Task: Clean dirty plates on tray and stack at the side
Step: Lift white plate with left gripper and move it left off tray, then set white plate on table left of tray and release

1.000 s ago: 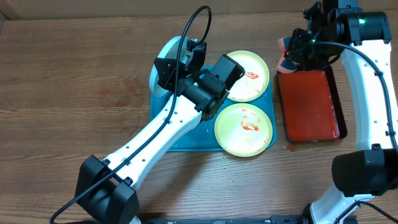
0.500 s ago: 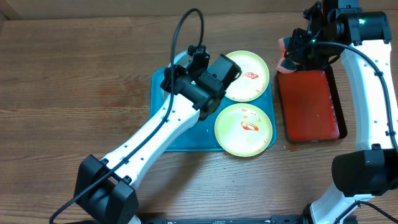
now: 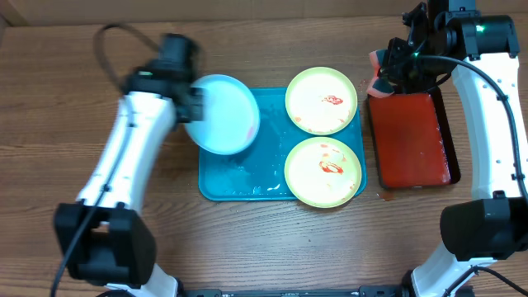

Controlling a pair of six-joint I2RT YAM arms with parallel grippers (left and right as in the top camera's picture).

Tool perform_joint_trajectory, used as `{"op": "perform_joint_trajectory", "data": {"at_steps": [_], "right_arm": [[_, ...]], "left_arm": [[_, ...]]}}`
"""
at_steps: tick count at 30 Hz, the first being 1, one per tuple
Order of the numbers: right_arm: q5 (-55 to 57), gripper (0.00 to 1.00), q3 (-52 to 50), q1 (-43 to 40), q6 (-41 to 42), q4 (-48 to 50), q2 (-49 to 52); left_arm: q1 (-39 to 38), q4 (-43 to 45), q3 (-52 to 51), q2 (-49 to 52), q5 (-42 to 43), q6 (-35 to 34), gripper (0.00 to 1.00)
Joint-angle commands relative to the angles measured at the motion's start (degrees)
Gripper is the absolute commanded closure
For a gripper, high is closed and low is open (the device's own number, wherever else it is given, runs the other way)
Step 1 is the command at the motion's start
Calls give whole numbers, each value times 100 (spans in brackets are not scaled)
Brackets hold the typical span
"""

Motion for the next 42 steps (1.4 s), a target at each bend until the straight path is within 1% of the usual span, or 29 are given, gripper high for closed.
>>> {"op": "perform_joint_trajectory", "data": {"at_steps": [1,2,7,13,19,23,28,30,33,34,37,39,41,42], "right_arm": [[42,96,50,-4,-22,24,-59],[42,96,50,-4,-22,22,-59],[42,96,50,-4,-22,11,-59],[42,96,50,-4,-22,11,-59],[42,96,50,-4,-22,-4,-59],[42,96,50,-4,-22,-52,-59],[42,96,50,-4,-22,-76,-59],[42,96,50,-4,-20,-79,-59],[39,96,50,-4,-20,-79,-59],[39,96,50,-4,-20,-79,-59],[39,96,50,-4,-20,-94,-59],[42,96,50,-4,-20,-101,-59],[39,96,50,-4,-20,-98,-59],[39,96,50,-4,-20,-96,-59]], "left_arm": [[918,-17,127,-181,1563,-87,96],[1259,-20,122,-175,1709,-92,96],[2280,22,7,-151,1827,-162,96],[3005,457,-588,-151,1821,-424,96],[3178,1279,-1515,-146,1786,-892,96],[3174,1858,-2153,-146,1438,-1237,96],[3174,2369,-2636,-146,1355,-1311,96],[3174,2378,-2699,-146,1353,-1309,87],[3174,2376,-2706,-146,1355,-1283,69],[3174,2380,-2706,-146,1360,-1261,65],[3174,2382,-2664,-149,1373,-1058,59],[3174,2293,-2511,-149,1622,-704,54],[3161,1954,-2159,-151,1982,-184,47],[3115,1617,-1823,-151,1996,-39,44]]}}
